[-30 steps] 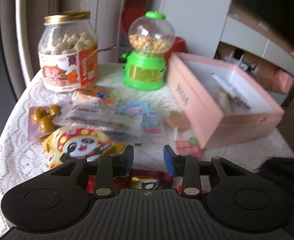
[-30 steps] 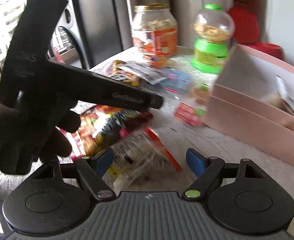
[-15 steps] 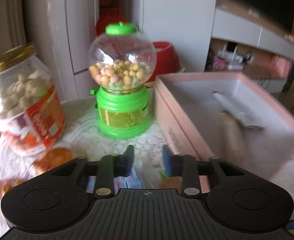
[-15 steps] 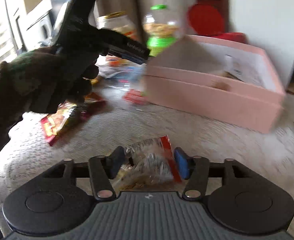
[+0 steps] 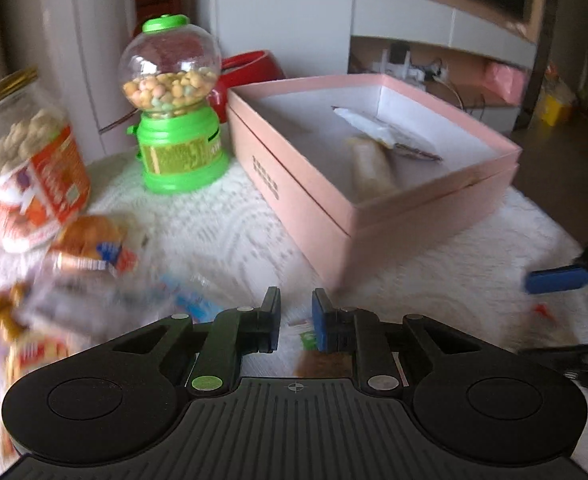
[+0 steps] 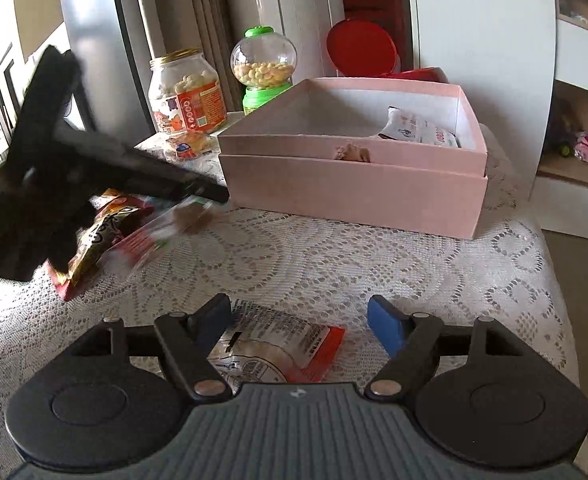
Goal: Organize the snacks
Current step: 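Grasp the clear snack bag with red edge using the right tool, then grasp the brown cookie snack with the left tool while the right tool holds its bag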
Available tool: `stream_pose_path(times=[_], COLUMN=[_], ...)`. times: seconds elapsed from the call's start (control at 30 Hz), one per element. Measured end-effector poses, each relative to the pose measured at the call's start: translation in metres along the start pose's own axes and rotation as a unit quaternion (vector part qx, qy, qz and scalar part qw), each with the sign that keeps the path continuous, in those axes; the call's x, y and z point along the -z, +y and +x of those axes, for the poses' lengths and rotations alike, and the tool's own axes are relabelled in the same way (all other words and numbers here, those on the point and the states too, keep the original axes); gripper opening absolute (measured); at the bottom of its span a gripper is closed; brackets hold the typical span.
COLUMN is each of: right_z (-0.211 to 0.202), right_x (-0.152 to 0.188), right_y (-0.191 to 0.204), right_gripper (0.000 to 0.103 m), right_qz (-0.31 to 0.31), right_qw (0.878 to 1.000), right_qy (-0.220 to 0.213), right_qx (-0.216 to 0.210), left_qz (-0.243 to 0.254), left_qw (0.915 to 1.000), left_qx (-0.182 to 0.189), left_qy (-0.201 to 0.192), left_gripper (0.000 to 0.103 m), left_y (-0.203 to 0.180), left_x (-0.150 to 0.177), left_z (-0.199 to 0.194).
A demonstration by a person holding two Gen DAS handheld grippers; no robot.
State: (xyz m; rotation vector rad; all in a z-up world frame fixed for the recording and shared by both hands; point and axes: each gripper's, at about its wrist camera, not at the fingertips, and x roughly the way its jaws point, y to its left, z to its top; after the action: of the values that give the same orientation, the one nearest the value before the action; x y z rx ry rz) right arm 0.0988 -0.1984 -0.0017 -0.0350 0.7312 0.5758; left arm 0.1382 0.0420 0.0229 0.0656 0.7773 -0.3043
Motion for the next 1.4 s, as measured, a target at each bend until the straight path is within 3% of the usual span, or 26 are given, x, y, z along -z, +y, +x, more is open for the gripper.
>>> stream_pose_path(times=[0.1,0.17,0.4,0.43,0.5,0.63,0.73,0.87,0.97,1.07,1.27,1.4], right_z=[-0.001,-0.002,-0.003,-0.003,-0.004,-0.004,-0.004,-0.004,-0.006,-0.012,-0.029,-0.037], right_x=[0.000,0.001,0.002,0.002,0.002,0.002,0.002,0.003,0.003,0.006,0.018,0.025], right_y=[0.000,0.000,0.000,-0.001,-0.001,0.000,0.000,0.000,0.001,0.003,0.015,0.020], right_gripper=[0.076,0.076,0.076,0.076,0.076,0.076,0.076,0.076,0.076,0.076,0.076,0.076], right_qz=[0.002,0.003,0.004,0.004,0.005,0.005,0.005,0.003,0.003,-0.003,-0.044,-0.074], right_qw=[1.000,1.000,1.000,1.000,1.000,1.000,1.000,1.000,1.000,1.000,0.999,0.996], right_qy=[-0.001,-0.003,-0.005,-0.005,-0.006,-0.006,-0.006,-0.007,-0.006,0.000,0.018,0.039], right_qx=[-0.002,-0.002,-0.004,-0.004,-0.004,-0.003,-0.003,-0.002,-0.001,-0.010,-0.018,-0.023], left_qz=[-0.040,-0.042,0.044,0.047,0.057,0.042,0.031,0.021,-0.003,-0.026,-0.071,-0.099], left_qw=[0.9987,0.9981,0.9948,0.9947,0.9947,0.9966,0.9972,0.9944,0.9954,0.9971,0.9962,0.9915], left_qx=[-0.010,-0.028,-0.086,-0.084,-0.078,-0.056,-0.059,-0.099,-0.088,-0.068,-0.050,-0.078], left_qy=[-0.031,-0.034,0.033,0.036,0.037,0.044,0.034,0.028,0.038,0.022,0.003,-0.028], left_gripper=[0.024,0.024,0.030,0.034,0.056,0.070,0.068,0.063,0.062,0.044,0.044,0.045], left_y=[-0.004,-0.012,-0.054,-0.058,-0.064,-0.063,-0.059,-0.053,-0.043,-0.039,-0.065,-0.080], left_x=[0.006,0.007,0.019,0.022,0.024,0.022,0.020,0.016,0.016,0.019,0.041,0.062], left_z=[-0.028,-0.042,-0.033,-0.029,-0.026,-0.025,-0.028,-0.025,-0.015,-0.018,-0.038,-0.049])
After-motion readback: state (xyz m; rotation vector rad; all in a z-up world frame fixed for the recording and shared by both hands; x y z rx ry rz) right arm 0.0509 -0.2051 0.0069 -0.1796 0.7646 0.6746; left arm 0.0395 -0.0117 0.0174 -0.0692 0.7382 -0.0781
